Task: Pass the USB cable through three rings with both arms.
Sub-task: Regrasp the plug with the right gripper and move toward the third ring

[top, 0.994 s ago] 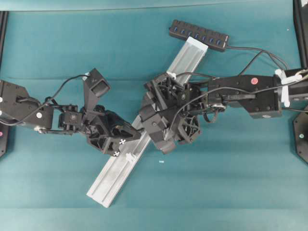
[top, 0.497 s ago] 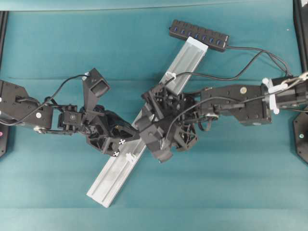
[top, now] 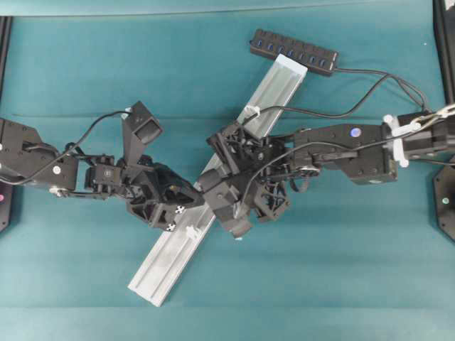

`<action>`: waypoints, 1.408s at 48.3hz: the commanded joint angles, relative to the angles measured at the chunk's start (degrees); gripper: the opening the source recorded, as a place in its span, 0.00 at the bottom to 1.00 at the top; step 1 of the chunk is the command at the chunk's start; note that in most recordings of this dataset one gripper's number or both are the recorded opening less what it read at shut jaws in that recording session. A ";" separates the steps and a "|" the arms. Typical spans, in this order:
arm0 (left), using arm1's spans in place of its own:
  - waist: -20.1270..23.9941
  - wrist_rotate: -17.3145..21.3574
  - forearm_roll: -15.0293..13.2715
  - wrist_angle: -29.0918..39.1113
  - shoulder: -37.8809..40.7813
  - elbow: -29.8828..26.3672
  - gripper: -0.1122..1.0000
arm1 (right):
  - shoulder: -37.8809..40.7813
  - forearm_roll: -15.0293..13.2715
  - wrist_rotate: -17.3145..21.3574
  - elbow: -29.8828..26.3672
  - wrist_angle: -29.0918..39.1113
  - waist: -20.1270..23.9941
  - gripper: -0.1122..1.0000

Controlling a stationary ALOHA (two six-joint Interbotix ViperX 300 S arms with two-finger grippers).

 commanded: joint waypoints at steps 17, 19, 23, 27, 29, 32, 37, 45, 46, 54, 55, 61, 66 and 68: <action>-0.26 0.18 0.09 0.09 -1.23 0.26 0.27 | 1.58 -0.53 -1.41 -0.79 1.93 -0.44 0.15; -0.26 0.18 0.09 0.26 -1.23 0.35 0.37 | 1.76 -0.62 -1.93 -0.79 1.93 -0.44 0.15; -0.53 0.18 0.09 0.70 -1.67 0.53 0.59 | 2.02 -0.97 -3.25 -0.79 2.20 -0.44 0.15; -0.97 0.70 0.18 1.49 -3.43 0.70 0.82 | 2.11 -1.58 -4.75 -0.79 2.81 -0.44 0.15; -1.05 0.88 0.26 2.02 -4.39 1.05 0.90 | 2.02 -1.76 -5.62 -0.79 2.99 -0.44 0.15; -1.05 1.23 0.26 2.99 -6.06 1.58 0.98 | 2.02 -1.93 -7.38 -0.88 2.99 -0.35 0.15; -1.05 1.32 0.26 5.19 -9.58 2.72 0.96 | 2.11 -1.93 -10.11 -0.88 2.81 -0.18 0.15; -1.23 1.58 0.26 9.40 -17.40 5.27 0.97 | 2.55 -1.93 -15.38 -0.88 2.81 0.35 0.15; -1.32 1.58 0.44 9.84 -18.28 5.62 0.97 | 2.72 -1.93 -16.00 -0.88 2.81 0.44 0.15; -2.72 1.58 0.44 13.97 -24.70 8.00 0.97 | 3.78 -1.93 -18.02 -1.49 2.64 1.49 0.15; -2.99 1.58 0.44 14.33 -25.40 8.26 0.97 | 3.87 -1.93 -18.02 -1.58 2.64 1.58 0.15; -3.96 1.14 0.44 16.17 -28.39 9.84 0.97 | 4.66 -2.02 -18.02 -2.55 2.64 2.37 0.15; -4.22 0.97 0.44 17.49 -29.71 10.55 0.97 | 5.10 -1.93 -17.93 -3.69 2.90 2.64 0.15; -4.22 0.97 0.44 17.75 -29.97 10.63 0.97 | 5.27 -1.93 -17.93 -4.13 3.08 2.81 0.15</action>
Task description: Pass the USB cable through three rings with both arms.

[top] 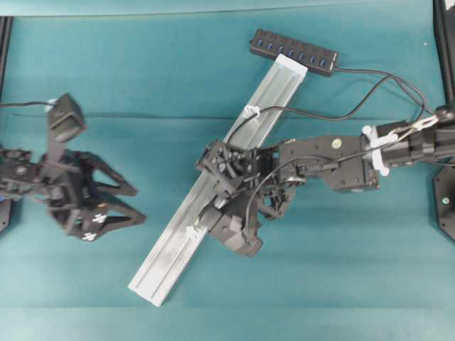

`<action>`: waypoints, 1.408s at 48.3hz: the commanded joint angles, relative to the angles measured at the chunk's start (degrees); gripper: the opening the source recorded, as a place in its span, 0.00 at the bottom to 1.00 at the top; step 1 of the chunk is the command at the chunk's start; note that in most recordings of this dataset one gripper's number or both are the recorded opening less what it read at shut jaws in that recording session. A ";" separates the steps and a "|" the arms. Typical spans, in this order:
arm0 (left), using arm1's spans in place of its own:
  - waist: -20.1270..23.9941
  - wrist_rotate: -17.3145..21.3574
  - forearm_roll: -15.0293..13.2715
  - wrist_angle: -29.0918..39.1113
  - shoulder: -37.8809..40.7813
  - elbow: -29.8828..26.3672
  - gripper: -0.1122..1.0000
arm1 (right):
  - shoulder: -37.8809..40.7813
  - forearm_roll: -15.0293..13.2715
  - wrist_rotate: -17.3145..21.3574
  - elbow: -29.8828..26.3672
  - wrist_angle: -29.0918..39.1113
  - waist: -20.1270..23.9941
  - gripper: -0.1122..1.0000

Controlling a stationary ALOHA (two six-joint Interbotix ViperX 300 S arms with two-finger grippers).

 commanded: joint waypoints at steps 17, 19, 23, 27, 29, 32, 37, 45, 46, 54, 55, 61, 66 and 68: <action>-0.26 0.09 0.26 0.26 -0.44 -0.35 0.97 | 0.88 0.18 -0.35 -1.58 0.09 1.32 0.15; -0.26 0.09 0.26 0.35 -0.53 -0.35 0.96 | 0.97 0.26 -0.35 -1.58 0.09 1.41 0.15; -0.26 0.18 0.26 0.35 -0.53 -0.35 0.96 | 1.32 0.26 -0.26 -1.67 0.00 1.58 0.15; -0.26 0.18 0.26 0.35 -0.44 -0.35 0.96 | 1.58 0.44 -0.26 -1.67 0.00 1.49 0.15; -0.26 0.18 0.26 0.35 -0.44 -0.35 0.96 | 1.67 0.53 -0.26 -1.67 -0.09 1.58 0.15; -0.26 0.18 0.26 0.35 -0.44 -0.35 0.96 | 1.67 0.62 -0.26 -1.58 -0.18 1.58 0.15; -0.26 0.18 0.26 0.35 -0.44 -0.35 0.96 | 1.67 0.70 -0.26 -1.67 -0.35 1.58 0.15; -0.26 -0.26 0.26 0.35 -0.53 -0.35 0.96 | 1.85 1.49 -0.26 -2.20 -0.44 1.93 0.15; -0.26 -0.35 0.26 0.35 -0.62 -0.35 0.96 | 1.93 1.67 -0.26 -2.37 -0.44 2.02 0.15; -0.88 -0.62 0.26 0.35 -0.79 -0.18 0.96 | 2.81 2.20 -0.09 -4.39 -0.18 3.60 0.15; -0.97 -0.62 0.26 0.35 -0.79 -0.18 0.96 | 2.90 2.29 -0.09 -4.66 -0.18 3.78 0.15; -1.14 -0.79 0.26 0.35 -0.62 -0.18 0.96 | 3.52 2.90 0.00 -6.06 0.35 4.57 0.15; -1.14 -1.49 0.09 0.35 0.00 -0.44 0.96 | 3.52 3.34 0.09 -6.42 1.23 4.57 0.15; -1.14 -1.67 0.26 0.44 0.53 -0.53 0.96 | 3.60 3.43 0.09 -6.42 1.23 4.57 0.15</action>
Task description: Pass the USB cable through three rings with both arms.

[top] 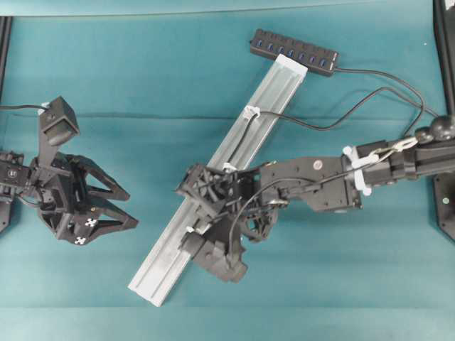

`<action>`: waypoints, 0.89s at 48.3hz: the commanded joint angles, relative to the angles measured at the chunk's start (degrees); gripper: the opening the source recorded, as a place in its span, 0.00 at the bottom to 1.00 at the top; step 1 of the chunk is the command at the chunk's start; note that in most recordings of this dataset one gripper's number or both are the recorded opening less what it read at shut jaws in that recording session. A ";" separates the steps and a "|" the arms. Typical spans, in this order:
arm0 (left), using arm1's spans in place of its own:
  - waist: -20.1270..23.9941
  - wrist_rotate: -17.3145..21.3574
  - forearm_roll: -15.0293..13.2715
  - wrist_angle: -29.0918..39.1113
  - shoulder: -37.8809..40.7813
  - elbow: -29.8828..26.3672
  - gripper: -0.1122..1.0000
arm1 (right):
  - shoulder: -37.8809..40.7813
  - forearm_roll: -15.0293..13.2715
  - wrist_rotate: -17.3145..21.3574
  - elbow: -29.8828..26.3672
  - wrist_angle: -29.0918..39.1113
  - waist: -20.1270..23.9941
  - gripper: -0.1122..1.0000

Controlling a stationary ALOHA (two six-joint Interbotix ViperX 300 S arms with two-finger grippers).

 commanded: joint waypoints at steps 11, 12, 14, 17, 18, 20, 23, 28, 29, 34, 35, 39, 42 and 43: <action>-2.37 -3.69 0.09 -0.97 2.02 -2.02 0.96 | 0.35 2.20 0.62 -1.05 -0.09 0.62 0.15; -2.99 -4.31 0.26 -1.05 2.37 -2.02 0.96 | 0.35 2.55 0.88 -1.05 -0.18 0.62 0.15; -4.04 -4.92 0.09 -1.32 2.90 -1.93 0.96 | 0.35 3.16 1.58 -1.23 -0.35 0.62 0.15; -5.10 -5.45 0.26 -2.11 3.96 -1.67 0.96 | 0.44 3.78 2.72 -1.49 -0.18 0.62 0.15; -5.27 -5.54 0.09 -2.55 4.31 -1.67 0.96 | 0.53 3.78 3.16 -1.67 0.00 0.70 0.15; -5.54 -5.54 0.09 -3.78 5.10 -1.85 0.96 | 0.62 3.78 3.43 -1.85 0.09 0.79 0.15; -5.63 -5.54 0.09 -6.59 6.42 -2.37 0.96 | 0.62 3.78 3.43 -2.02 0.44 1.05 0.15; -5.63 -5.54 0.26 -11.69 9.49 -3.16 0.96 | 0.79 3.78 3.60 -2.11 0.79 1.23 0.15; -5.63 -5.54 0.09 -12.48 10.28 -3.25 0.96 | 0.79 3.87 3.69 -2.11 0.79 1.23 0.15; -5.63 -5.54 0.26 -15.21 14.85 -3.96 0.96 | 0.79 3.78 3.87 -2.11 0.79 1.23 0.15; -5.63 -5.54 0.26 -15.91 16.26 -4.31 0.96 | 0.79 3.78 3.87 -2.11 0.79 1.23 0.15; -5.54 -5.54 0.26 -17.23 19.51 -5.36 0.96 | 0.70 3.78 3.87 -2.11 0.88 1.23 0.15; -5.63 -5.54 0.26 -18.19 21.45 -5.89 0.96 | 0.62 3.78 3.96 -2.20 1.32 1.23 0.15; -5.54 -5.54 0.26 -18.46 21.97 -6.15 0.96 | 0.62 3.78 3.96 -2.29 1.41 1.23 0.15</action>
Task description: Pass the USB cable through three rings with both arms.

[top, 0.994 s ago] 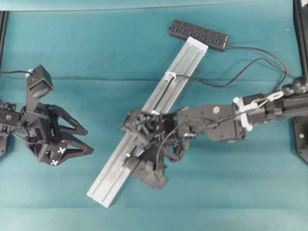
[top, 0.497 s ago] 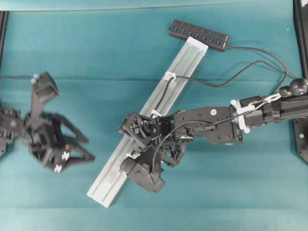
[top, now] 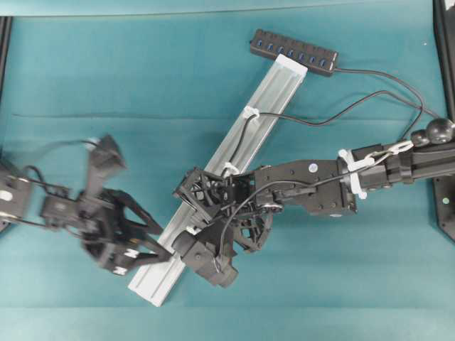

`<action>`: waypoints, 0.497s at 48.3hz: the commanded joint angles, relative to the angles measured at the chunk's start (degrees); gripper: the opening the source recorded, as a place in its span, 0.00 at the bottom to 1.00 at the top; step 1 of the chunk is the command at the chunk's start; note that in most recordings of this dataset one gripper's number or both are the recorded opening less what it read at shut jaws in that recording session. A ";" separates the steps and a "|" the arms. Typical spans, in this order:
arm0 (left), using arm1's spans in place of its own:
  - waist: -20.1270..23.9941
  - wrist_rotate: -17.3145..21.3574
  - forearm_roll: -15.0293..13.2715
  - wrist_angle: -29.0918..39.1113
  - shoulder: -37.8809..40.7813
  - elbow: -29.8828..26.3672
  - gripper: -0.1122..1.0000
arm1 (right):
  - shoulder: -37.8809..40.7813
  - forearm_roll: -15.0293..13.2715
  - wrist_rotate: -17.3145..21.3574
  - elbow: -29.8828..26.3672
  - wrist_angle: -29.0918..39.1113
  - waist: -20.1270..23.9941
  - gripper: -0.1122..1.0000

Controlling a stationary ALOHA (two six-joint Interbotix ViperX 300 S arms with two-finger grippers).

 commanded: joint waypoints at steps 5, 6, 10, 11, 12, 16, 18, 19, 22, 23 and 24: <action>-0.09 0.09 0.35 -2.90 4.04 -2.29 0.96 | 0.09 0.35 0.79 -0.79 0.70 0.62 0.15; -0.18 0.09 0.35 -3.16 4.48 -2.37 0.96 | 0.09 0.35 0.79 -0.79 0.70 0.62 0.15; -0.09 0.18 0.18 -4.04 5.80 -2.55 0.96 | 0.18 0.35 0.79 -0.97 0.97 0.62 0.15; -0.09 0.18 0.18 -4.13 5.98 -2.46 0.96 | 0.18 0.35 0.79 -1.05 0.97 0.53 0.15; -0.09 0.18 0.18 -4.22 6.24 -2.55 0.96 | 0.18 0.35 0.79 -1.05 0.97 0.53 0.15; -0.09 0.35 0.18 -4.92 7.03 -2.55 0.96 | 0.18 0.26 0.79 -1.14 0.97 0.62 0.15; -0.09 0.44 0.18 -5.19 7.65 -2.55 0.96 | 0.18 0.26 0.79 -1.23 0.97 0.53 0.15; -0.09 0.44 0.18 -5.27 7.82 -2.55 0.96 | 0.18 0.35 0.79 -1.23 0.97 0.53 0.15; -0.09 0.44 0.35 -5.63 8.44 -2.55 0.96 | 0.18 0.35 0.79 -1.32 1.05 0.53 0.15; -0.09 0.44 0.18 -5.63 8.61 -2.55 0.96 | 0.18 0.26 0.79 -1.32 1.05 0.53 0.15; -0.09 0.44 0.18 -5.71 8.79 -2.55 0.96 | 0.18 0.26 0.79 -1.32 1.05 0.53 0.15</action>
